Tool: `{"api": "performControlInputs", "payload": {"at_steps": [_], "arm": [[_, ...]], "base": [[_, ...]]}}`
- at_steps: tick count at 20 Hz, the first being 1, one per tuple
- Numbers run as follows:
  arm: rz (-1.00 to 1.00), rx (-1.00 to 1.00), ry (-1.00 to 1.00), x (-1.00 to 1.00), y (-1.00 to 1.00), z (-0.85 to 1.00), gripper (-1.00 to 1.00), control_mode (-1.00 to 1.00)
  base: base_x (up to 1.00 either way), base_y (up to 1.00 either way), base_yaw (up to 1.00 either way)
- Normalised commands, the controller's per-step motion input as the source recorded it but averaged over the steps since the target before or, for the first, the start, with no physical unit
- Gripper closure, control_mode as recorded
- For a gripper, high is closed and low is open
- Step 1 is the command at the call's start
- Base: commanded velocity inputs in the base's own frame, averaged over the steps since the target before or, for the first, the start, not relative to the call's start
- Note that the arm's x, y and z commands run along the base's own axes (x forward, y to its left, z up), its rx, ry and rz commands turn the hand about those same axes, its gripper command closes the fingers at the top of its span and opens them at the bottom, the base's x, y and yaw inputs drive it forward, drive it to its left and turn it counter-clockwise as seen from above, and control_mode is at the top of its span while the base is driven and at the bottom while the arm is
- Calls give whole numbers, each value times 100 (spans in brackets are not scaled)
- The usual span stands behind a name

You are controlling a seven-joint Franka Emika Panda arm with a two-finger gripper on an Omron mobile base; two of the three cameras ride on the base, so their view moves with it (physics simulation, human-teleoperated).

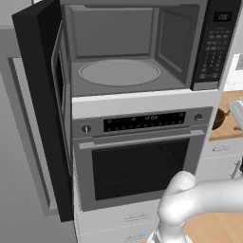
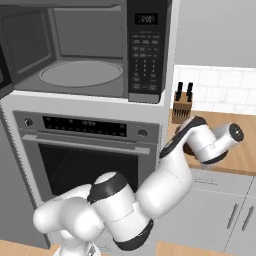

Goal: Open the microwave, place the bowl with waffle inside the microwave, then close the microwave door and turn it on.

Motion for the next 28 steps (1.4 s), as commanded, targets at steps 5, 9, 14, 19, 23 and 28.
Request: {"api": "performControlInputs", "payload": {"at_steps": [5,9,14,19,23,28], "arm": [[0,-15,7,4,0,-6,-100,-100],[1,-6,7,21,0,-18,-100,-100],[6,0,6,30,-6,-16,-100,-100],[5,8,12,30,-28,2,-100,-100],[0,11,17,33,-40,1,-100,-100],[0,10,11,56,-38,-1,-100,-100]], "base": [[0,0,0],[0,0,0],[0,0,0],[0,0,0],[0,0,0],[0,0,0]]}}
